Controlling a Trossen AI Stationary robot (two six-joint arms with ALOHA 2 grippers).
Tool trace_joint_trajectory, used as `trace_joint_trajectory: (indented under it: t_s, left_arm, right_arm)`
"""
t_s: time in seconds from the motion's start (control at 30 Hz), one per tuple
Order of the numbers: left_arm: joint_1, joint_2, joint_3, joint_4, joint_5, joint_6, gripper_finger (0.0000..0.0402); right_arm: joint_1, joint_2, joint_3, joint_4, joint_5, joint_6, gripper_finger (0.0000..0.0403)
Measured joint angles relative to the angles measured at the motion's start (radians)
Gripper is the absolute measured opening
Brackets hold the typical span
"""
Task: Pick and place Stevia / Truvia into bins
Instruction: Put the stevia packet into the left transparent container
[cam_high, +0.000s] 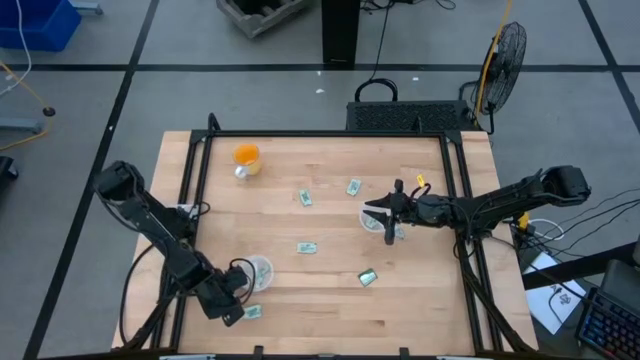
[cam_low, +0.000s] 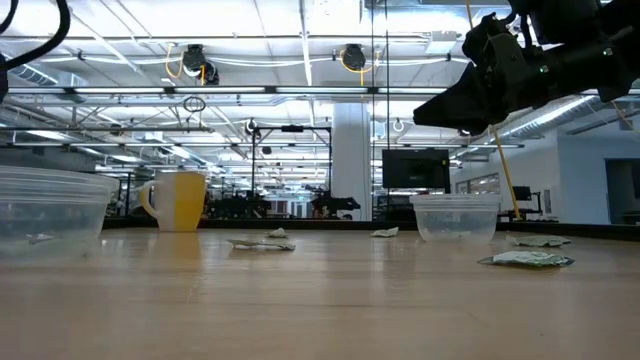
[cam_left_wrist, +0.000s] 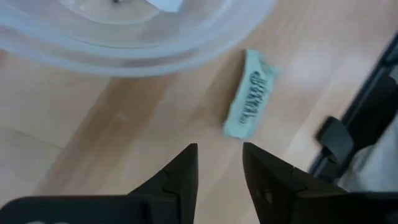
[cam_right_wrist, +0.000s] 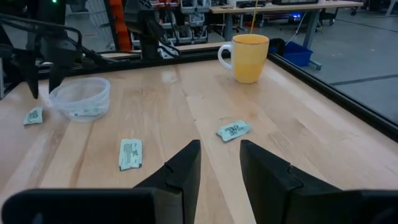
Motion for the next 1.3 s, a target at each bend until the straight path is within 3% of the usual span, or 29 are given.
trace_joint_trajectory:
  t_s: [0.57,0.9,1.3]
  left_arm:
    - [-0.006,0.041,0.000,0.003,-0.035,0.032,0.0131]
    - [-0.006,0.041,0.000,0.097,-0.087,0.065,0.0131]
    - [-0.013,0.049,0.000,0.094,-0.080,0.081,0.0131]
  right_arm:
    - [0.000,0.000,0.000,-0.001,0.000,0.000,0.0105]
    - [0.000,0.000,0.000,-0.001,0.000,0.000,0.0105]
    - [0.000,0.000,0.000,-0.001,0.000,0.000,0.0105]
